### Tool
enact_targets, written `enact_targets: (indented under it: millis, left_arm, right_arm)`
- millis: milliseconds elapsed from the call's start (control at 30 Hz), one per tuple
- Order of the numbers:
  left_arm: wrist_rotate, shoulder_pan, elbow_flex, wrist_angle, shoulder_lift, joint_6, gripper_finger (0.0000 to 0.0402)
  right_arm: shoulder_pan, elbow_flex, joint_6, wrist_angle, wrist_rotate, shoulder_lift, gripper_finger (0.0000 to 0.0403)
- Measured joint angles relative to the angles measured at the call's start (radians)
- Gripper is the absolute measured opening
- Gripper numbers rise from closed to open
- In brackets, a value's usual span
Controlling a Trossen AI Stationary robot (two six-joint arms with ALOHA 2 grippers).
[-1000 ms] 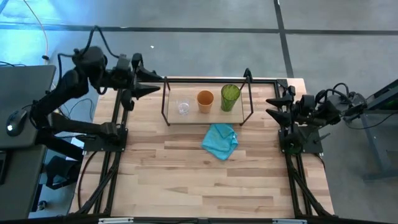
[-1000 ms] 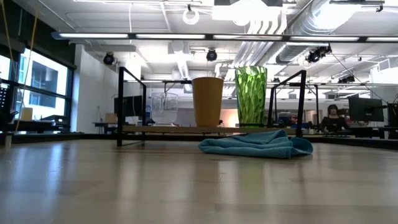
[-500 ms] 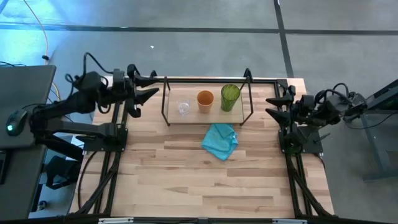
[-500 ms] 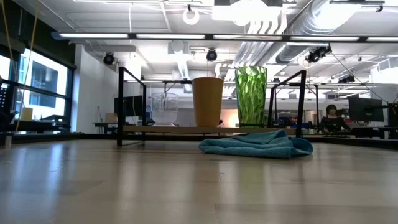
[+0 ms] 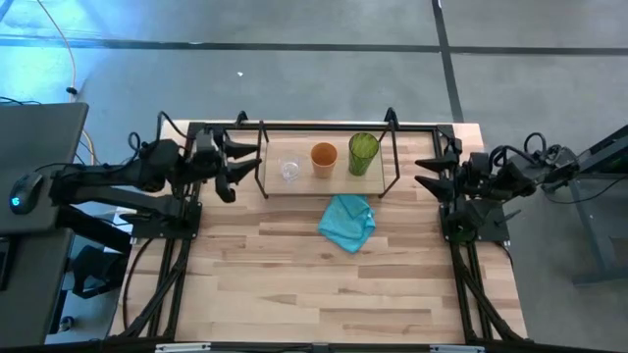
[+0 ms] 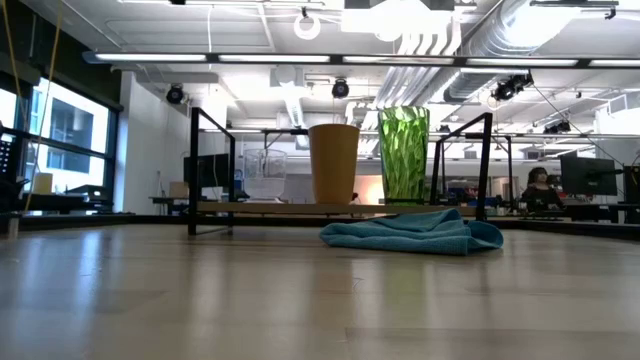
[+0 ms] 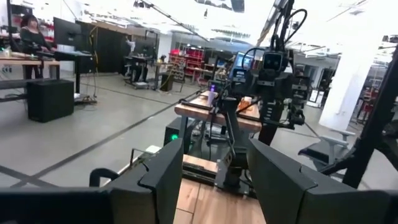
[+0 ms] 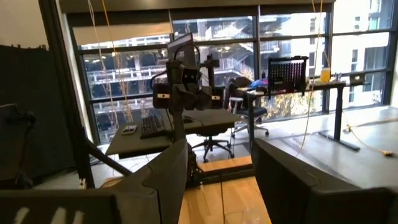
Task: Stack small to large cups/mugs on shelf
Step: Return to Home Position
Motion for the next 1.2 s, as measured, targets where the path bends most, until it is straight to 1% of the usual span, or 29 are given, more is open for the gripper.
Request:
enact_targets:
  millis: [167,400,567,700,1000,1100,1200]
  left_arm:
    - [-0.029,-0.046,-0.054,-0.001,-0.084,-0.018,0.0168]
    - [-0.046,-0.085,-0.156,-0.001,-0.269,-0.031,0.0168]
    - [-0.067,-0.085,-0.242,0.001,-0.403,-0.049,0.0168]
    - [-0.069,-0.082,-0.306,-0.001,-0.487,-0.066,0.0168]
    - [-0.067,-0.082,-0.409,-0.003,-0.651,-0.073,0.0168]
    - [-0.053,-0.082,-0.436,-0.016,-0.700,-0.073,0.0168]
    - [-0.049,-0.082,-0.467,-0.040,-0.747,-0.076,0.0168]
  right_arm:
    - [0.000,0.000,0.038,-0.024,0.000,0.000,0.0172]
    - [0.000,0.000,0.038,-0.025,0.000,0.000,0.0172]
    - [0.000,0.000,0.041,-0.028,0.007,0.000,0.0172]
    - [0.000,0.000,0.042,-0.028,0.025,0.000,0.0172]
    - [0.000,0.000,0.084,-0.027,0.034,0.000,0.0172]
    - [0.000,0.000,0.087,-0.028,0.034,0.000,0.0172]
    - [0.000,0.000,0.093,-0.027,0.059,0.000,0.0172]
